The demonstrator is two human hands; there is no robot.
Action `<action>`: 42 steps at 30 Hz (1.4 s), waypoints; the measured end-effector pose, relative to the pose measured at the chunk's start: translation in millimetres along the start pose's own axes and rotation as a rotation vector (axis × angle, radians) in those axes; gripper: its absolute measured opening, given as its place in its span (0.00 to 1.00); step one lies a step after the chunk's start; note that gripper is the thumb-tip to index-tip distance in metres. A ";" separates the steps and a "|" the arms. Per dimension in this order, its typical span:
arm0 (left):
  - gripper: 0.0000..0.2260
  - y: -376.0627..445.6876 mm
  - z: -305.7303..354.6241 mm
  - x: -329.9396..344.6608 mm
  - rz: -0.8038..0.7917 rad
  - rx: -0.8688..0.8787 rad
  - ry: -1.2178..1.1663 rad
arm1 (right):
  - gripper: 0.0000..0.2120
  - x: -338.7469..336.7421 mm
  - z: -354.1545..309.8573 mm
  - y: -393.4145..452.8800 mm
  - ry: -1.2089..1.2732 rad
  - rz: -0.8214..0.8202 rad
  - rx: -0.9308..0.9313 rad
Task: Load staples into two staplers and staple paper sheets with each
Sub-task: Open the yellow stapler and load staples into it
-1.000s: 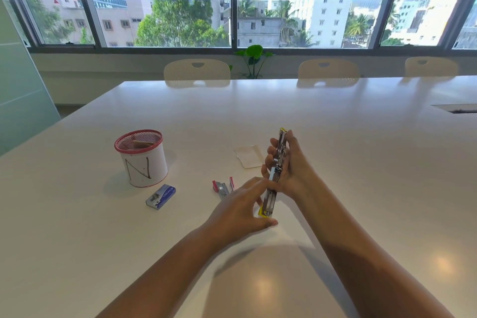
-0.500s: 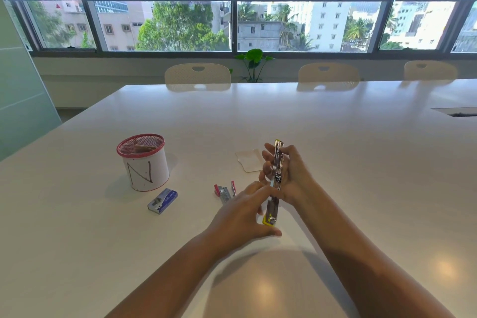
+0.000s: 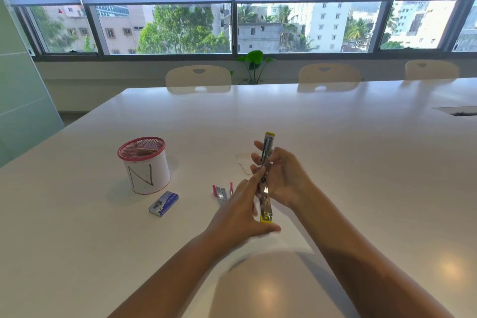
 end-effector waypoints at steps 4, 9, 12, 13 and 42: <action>0.46 1.1 1.3 -2.6 0.049 0.000 0.009 | 0.15 5.4 5.6 -1.0 -0.016 0.005 0.014; 0.46 3.8 -3.1 -2.0 0.051 -0.058 0.047 | 0.13 8.0 3.0 -1.0 0.030 -0.075 0.004; 0.46 3.3 -0.6 -1.4 0.008 -0.049 0.054 | 0.22 3.4 -0.5 1.4 0.056 -0.049 0.001; 0.45 2.4 1.7 -1.6 0.004 -0.047 0.040 | 0.25 1.3 -0.9 3.0 0.052 -0.029 0.004; 0.31 -2.5 11.7 -66.0 0.461 -0.044 0.172 | 0.13 40.3 11.4 -15.7 -0.749 -0.023 -0.278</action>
Point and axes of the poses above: each hand's wrist, its own y-axis towards the middle knuckle, its own x-axis out of the palm, z = x × y, the point moved 5 cm from there along y, towards the middle knuckle, and after that the axes turned 2 degrees about -y, right-handed, at the moved point
